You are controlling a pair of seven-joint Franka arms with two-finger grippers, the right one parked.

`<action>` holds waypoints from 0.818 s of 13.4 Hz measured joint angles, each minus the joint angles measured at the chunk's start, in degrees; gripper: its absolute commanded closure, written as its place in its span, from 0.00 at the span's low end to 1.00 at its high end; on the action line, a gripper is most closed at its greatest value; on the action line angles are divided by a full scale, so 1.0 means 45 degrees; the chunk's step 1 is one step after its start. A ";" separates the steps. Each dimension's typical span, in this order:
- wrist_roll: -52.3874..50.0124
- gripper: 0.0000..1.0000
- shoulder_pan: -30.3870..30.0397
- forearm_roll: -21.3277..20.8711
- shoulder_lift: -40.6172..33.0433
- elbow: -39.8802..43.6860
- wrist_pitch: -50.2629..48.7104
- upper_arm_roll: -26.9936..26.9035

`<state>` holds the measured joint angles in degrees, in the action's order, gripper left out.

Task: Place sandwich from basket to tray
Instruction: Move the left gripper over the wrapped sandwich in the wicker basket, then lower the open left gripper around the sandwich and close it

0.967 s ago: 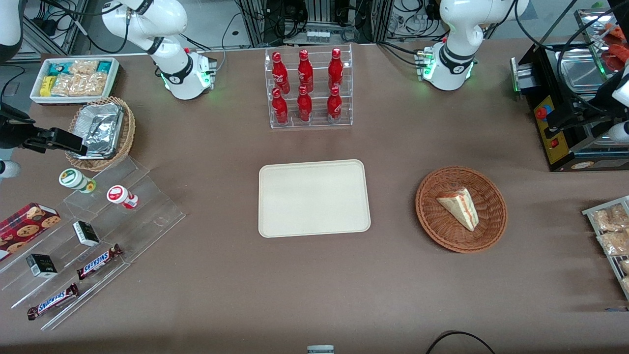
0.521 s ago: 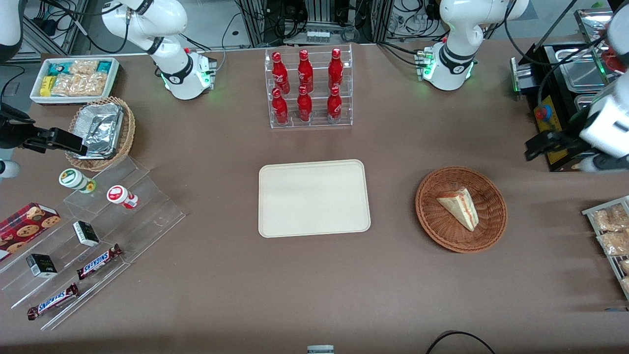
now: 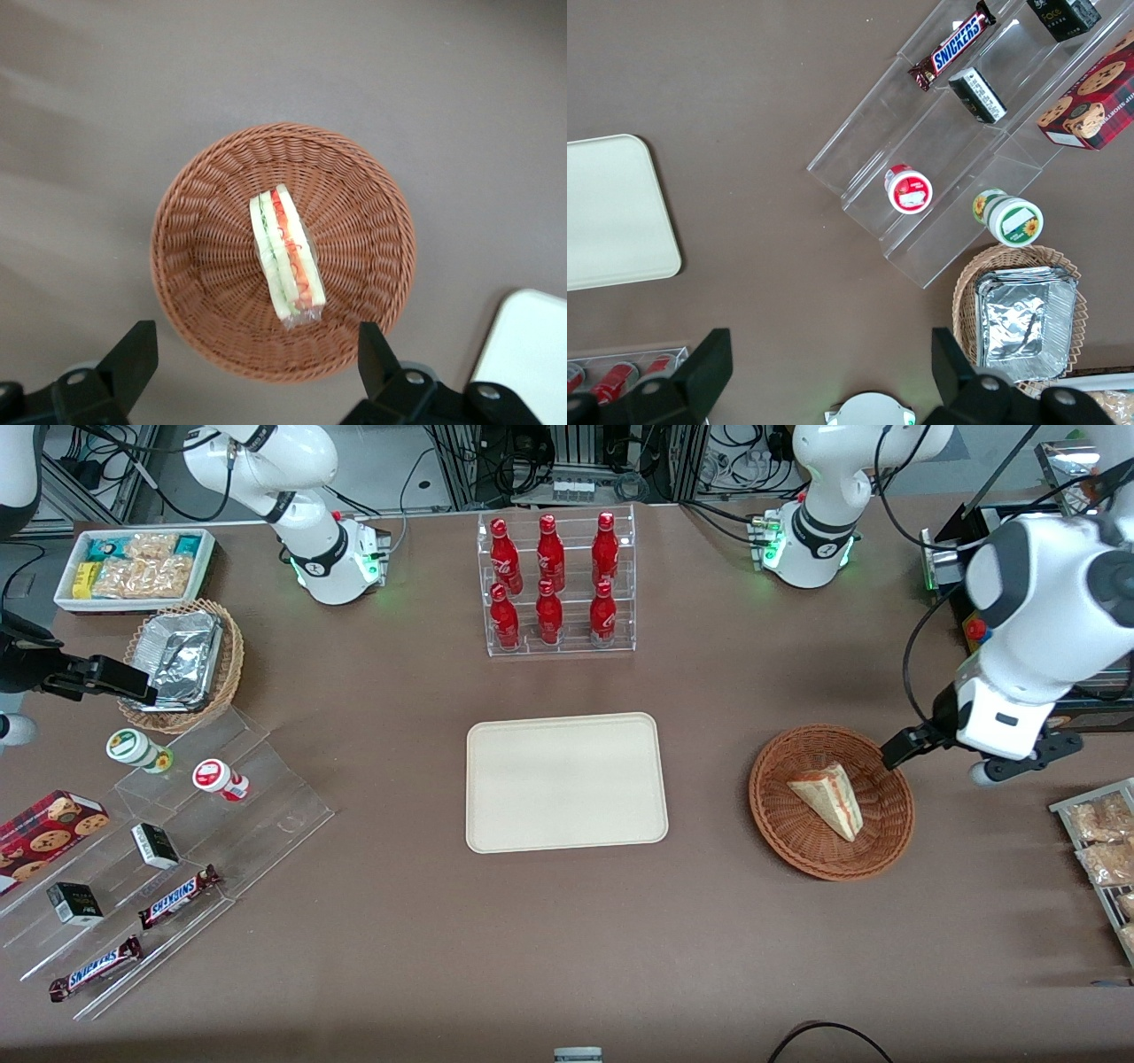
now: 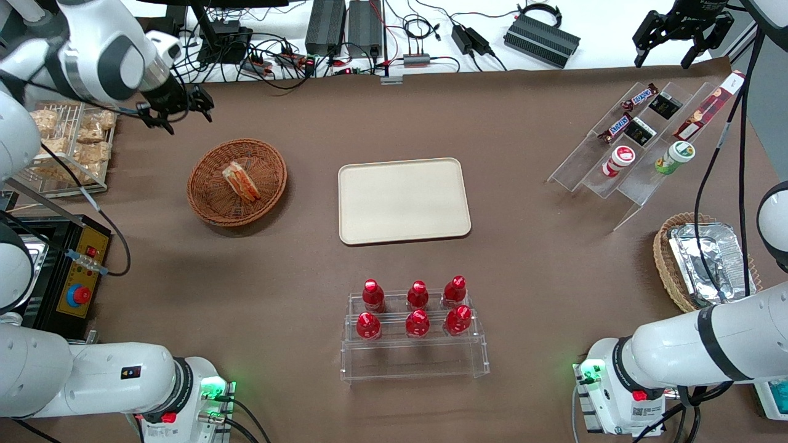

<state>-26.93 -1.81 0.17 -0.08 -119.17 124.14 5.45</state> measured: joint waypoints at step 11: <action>-0.2808 0.00 -0.0019 0.0000 0.0871 -0.3302 0.4569 0.0855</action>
<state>-39.56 -1.89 0.17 3.84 -134.03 144.70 9.29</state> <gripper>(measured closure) 0.000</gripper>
